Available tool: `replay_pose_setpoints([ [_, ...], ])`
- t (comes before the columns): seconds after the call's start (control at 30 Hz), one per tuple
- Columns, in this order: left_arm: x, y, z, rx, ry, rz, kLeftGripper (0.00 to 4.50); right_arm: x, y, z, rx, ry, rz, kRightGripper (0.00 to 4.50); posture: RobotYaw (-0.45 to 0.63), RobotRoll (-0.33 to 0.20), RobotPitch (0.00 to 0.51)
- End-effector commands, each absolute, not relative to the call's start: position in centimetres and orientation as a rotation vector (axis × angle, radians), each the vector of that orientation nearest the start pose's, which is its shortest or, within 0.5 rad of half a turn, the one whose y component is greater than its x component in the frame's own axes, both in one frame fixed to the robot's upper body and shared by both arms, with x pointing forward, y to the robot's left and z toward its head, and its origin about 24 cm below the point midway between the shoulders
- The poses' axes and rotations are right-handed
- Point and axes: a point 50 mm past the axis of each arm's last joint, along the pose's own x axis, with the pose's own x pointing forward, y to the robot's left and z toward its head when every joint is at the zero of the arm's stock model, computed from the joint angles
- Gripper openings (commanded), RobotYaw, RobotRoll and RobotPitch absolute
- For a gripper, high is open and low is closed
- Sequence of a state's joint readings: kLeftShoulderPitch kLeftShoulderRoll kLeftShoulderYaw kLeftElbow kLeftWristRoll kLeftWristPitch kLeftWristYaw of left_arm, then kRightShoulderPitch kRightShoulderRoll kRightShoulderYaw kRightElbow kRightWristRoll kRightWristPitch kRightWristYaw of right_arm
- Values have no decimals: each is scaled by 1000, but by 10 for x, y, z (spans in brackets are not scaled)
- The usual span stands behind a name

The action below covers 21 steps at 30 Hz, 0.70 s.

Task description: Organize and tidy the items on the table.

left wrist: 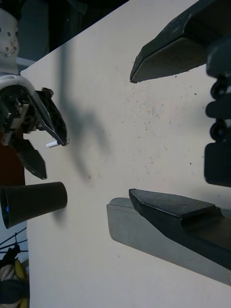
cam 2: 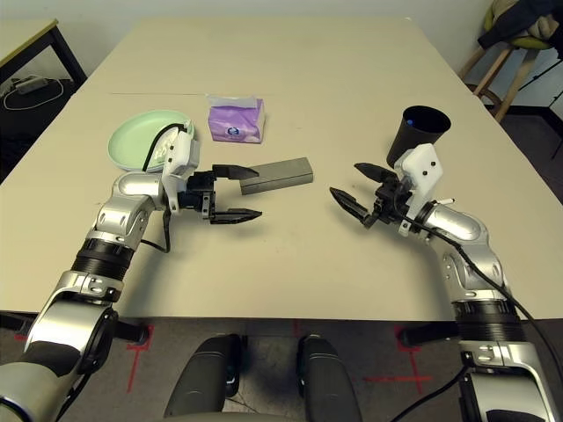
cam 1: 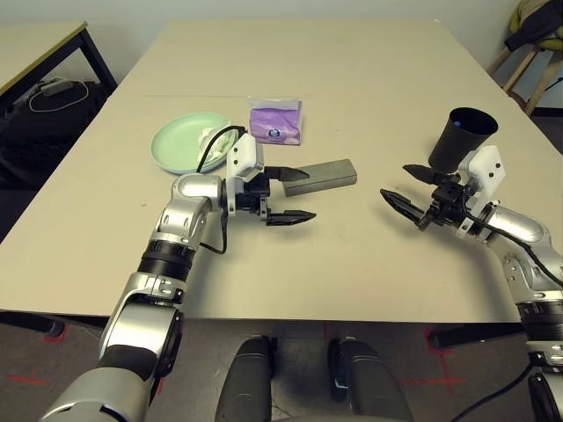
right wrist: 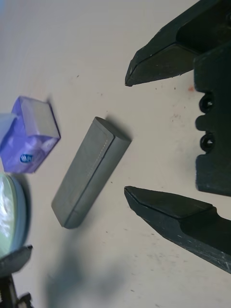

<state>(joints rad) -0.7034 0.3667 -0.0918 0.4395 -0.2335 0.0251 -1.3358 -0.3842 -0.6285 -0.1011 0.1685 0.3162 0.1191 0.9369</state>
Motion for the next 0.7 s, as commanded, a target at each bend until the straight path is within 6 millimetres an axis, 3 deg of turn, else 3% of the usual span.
replay_pose_setpoints([
  [0.03,327,129,147,307,-109,-1438,4456,300,-244,145,-376,37,846,4500,100,0,122],
  [0.13,326,127,145,302,-118,-1446,4456,300,-249,149,-437,99,898,4500,97,0,120],
  [0.4,324,120,148,269,-135,-1474,4456,301,-278,162,-627,468,1056,4500,91,0,119],
  [0.53,323,119,148,265,-138,-1472,4456,297,-297,167,-728,680,1074,4500,97,0,126],
  [0.7,320,119,146,253,-133,-1468,4456,298,-310,172,-828,812,1061,4500,101,0,134],
])
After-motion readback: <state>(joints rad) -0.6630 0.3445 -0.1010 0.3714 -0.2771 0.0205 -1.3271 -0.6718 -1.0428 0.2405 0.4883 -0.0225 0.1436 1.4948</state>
